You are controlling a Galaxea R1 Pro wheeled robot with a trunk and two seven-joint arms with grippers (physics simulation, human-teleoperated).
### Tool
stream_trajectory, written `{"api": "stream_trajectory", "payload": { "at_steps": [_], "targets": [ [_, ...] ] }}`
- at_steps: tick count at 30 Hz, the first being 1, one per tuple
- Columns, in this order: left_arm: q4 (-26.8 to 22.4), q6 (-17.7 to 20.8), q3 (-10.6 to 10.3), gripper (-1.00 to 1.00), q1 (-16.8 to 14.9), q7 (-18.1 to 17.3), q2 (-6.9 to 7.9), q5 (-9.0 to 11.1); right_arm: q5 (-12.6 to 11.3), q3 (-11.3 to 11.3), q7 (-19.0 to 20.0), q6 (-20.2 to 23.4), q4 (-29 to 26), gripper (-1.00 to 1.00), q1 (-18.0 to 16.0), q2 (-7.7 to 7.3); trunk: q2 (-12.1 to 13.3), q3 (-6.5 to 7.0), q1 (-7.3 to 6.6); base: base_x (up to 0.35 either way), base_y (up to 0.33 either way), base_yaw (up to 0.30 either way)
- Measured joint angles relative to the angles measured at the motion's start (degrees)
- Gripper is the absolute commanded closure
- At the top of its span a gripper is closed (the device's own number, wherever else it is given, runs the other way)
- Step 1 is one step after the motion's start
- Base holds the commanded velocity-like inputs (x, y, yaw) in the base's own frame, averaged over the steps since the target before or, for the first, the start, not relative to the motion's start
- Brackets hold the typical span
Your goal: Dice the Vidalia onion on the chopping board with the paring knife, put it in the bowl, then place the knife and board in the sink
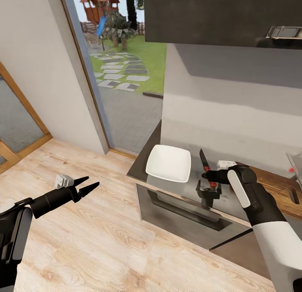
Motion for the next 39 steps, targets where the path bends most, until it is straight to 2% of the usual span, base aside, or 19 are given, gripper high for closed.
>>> {"api": "stream_trajectory", "payload": {
  "at_steps": [24, 39],
  "targets": [
    [0.0, 0.0, 0.0, -1.00, 0.0, 0.0, 0.00, 0.0, 0.0, 0.0, 0.0, 0.0, 0.0, -1.00, 0.0, 0.00, 0.0, -0.30, 0.00, 0.000, 0.000, 0.000],
    [0.0, 0.0, 0.0, -1.00, 0.0, 0.0, -0.04, 0.0, 0.0, -1.2, 0.0, 0.0, 0.0, -1.00, -0.5, 0.00, 0.0, -0.31, 0.00, 0.000, 0.000, 0.000]
  ]
}}
